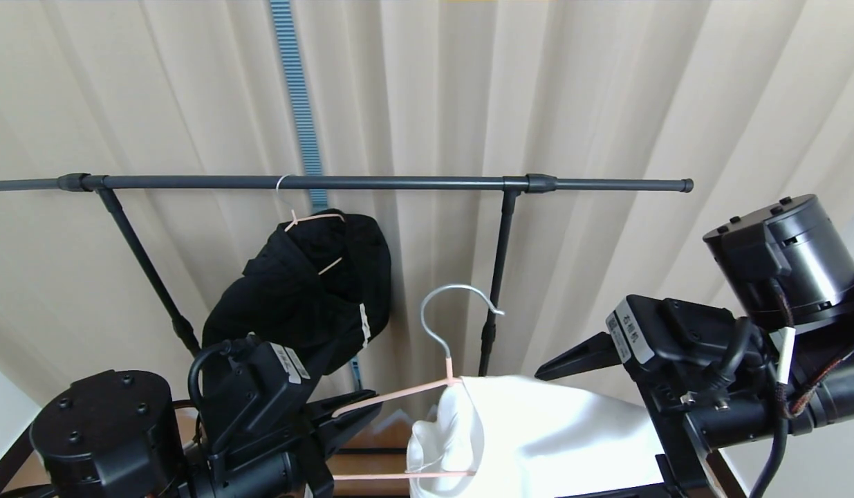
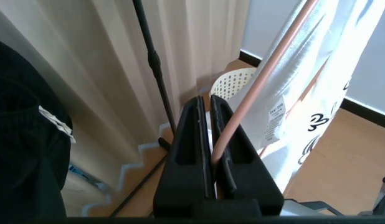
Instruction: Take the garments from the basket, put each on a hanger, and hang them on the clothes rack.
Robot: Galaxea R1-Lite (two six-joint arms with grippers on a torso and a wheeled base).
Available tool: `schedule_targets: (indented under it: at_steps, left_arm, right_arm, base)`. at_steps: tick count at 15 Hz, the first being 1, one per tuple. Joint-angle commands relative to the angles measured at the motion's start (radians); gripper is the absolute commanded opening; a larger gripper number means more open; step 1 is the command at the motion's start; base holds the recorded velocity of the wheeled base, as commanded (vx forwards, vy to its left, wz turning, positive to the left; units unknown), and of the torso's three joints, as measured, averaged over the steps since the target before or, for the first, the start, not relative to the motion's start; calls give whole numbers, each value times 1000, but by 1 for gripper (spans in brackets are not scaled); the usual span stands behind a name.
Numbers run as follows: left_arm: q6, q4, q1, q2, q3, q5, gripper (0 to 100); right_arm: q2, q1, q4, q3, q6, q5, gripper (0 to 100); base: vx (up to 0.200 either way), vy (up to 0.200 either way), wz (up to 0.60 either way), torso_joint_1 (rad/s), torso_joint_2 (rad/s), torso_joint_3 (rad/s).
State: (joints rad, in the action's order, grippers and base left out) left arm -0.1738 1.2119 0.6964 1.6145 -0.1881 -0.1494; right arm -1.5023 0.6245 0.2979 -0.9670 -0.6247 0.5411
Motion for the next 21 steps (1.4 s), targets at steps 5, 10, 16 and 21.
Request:
schedule_targets:
  at_steps: [5, 10, 16, 21]
  left_arm:
    - [0, 20, 0, 4, 2, 1, 0]
    - [2, 34, -1, 5, 10, 2, 0]
    - [7, 35, -1, 10, 12, 1, 0]
    - [5, 52, -1, 10, 19, -1, 0]
  right_arm:
    - [-42, 3, -13, -2, 2, 0, 100]
    - [-38, 3, -13, -1, 3, 0, 0]
    - [-18, 1, -13, 1, 3, -1, 0]
    - [7, 1, -11, 1, 3, -1, 0]
  base:
    - [0, 0, 0, 0, 0, 0]
    - [0, 0, 0, 0, 0, 0]
    - [0, 0, 0, 0, 0, 0]
    - [0, 0, 0, 0, 0, 0]
